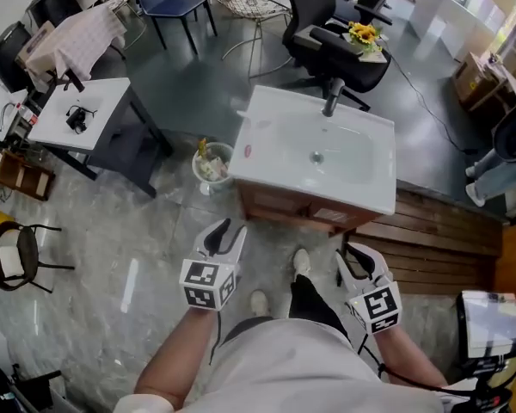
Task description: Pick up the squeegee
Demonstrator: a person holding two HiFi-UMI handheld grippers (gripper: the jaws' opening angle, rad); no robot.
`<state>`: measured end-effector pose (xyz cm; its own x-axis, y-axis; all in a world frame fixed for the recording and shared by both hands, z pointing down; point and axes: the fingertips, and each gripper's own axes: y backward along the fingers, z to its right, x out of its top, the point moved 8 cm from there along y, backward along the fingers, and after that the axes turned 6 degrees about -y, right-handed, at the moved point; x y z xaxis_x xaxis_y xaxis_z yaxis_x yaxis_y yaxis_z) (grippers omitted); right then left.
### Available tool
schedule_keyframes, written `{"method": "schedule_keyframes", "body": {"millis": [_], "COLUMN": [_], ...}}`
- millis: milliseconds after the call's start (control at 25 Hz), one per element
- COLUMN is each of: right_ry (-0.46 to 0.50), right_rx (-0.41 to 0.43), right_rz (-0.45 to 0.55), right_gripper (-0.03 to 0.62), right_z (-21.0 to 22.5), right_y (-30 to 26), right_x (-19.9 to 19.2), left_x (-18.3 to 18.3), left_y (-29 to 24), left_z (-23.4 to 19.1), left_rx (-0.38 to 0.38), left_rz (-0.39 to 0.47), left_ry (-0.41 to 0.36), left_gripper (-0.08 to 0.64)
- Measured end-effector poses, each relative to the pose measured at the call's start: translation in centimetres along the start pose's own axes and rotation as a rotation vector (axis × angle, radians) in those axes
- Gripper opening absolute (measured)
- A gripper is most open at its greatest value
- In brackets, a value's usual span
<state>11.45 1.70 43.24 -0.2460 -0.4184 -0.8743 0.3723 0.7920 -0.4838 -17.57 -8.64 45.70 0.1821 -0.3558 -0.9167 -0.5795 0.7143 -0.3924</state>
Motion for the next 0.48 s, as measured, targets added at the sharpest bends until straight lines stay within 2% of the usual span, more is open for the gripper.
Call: {"method": "schedule_keyframes", "body": {"millis": [280,480], "right_ry": [0.023,0.035], "right_rx": [0.098,0.168], "right_rz": [-0.001,0.017], "right_gripper": [0.061,0.063], "right_z": [4.9,10.6], "right_y": [-7.6,-12.3], "right_x": [2.0,4.8], "left_x": [0.9,2.4], "left_y": [-7.7,-14.3], "left_z": [-3.0,-4.7], "left_rx": [0.086,0.139], "left_rz": [-0.044,-0.087], "left_ry": [-0.007,-0.008], "left_gripper": [0.161,0.170]}}
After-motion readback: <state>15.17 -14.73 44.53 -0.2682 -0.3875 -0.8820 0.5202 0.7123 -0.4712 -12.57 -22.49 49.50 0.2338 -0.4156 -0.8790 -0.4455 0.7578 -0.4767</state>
